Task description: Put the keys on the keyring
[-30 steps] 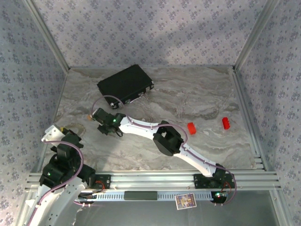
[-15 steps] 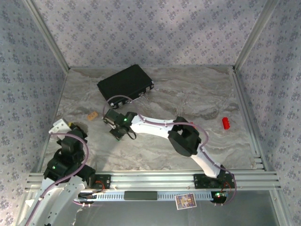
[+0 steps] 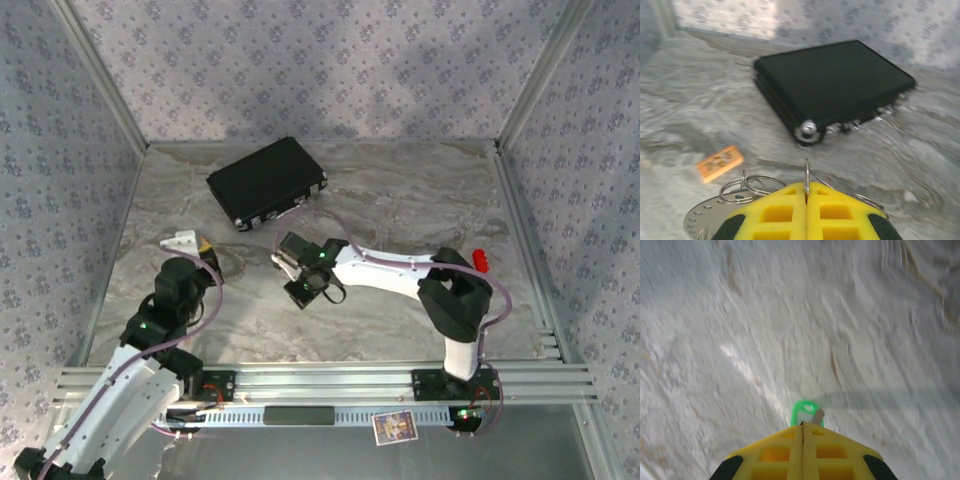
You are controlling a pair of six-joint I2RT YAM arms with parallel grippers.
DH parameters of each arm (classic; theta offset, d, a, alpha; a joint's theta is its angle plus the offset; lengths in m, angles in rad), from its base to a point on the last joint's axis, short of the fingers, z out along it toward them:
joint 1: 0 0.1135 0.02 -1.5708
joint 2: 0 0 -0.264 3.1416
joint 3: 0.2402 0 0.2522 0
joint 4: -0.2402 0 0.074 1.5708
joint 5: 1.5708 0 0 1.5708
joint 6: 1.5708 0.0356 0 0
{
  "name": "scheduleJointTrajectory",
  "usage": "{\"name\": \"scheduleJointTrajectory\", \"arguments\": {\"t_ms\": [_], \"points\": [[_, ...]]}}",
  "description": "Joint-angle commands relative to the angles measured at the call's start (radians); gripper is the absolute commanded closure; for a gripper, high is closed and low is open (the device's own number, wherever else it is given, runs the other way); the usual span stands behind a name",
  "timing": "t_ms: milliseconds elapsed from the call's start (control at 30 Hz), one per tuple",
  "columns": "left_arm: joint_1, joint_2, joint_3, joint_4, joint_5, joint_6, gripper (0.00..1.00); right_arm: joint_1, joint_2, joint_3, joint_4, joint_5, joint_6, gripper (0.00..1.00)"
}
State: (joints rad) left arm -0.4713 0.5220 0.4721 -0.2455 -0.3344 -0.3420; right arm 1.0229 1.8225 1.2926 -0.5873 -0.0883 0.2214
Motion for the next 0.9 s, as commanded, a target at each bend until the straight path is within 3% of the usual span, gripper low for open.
{"name": "scheduleJointTrajectory", "arguments": {"t_ms": [0, 133, 467, 867], "points": [[-0.006, 0.004, -0.014, 0.208, 0.23, 0.106, 1.0, -0.005, -0.072, -0.082, -0.006, -0.087, 0.046, 1.0], [-0.033, 0.013, -0.021, 0.239, 0.333, 0.203, 1.0, -0.045, -0.112, -0.179, 0.037, -0.138, 0.074, 1.0], [-0.199, 0.171, 0.017, 0.272, 0.397, 0.358, 1.0, -0.155, -0.154, -0.302, 0.107, -0.195, 0.137, 1.0], [-0.221, 0.227, 0.021, 0.293, 0.411, 0.423, 1.0, -0.195, -0.133, -0.338, 0.129, -0.231, 0.159, 0.99]]}}
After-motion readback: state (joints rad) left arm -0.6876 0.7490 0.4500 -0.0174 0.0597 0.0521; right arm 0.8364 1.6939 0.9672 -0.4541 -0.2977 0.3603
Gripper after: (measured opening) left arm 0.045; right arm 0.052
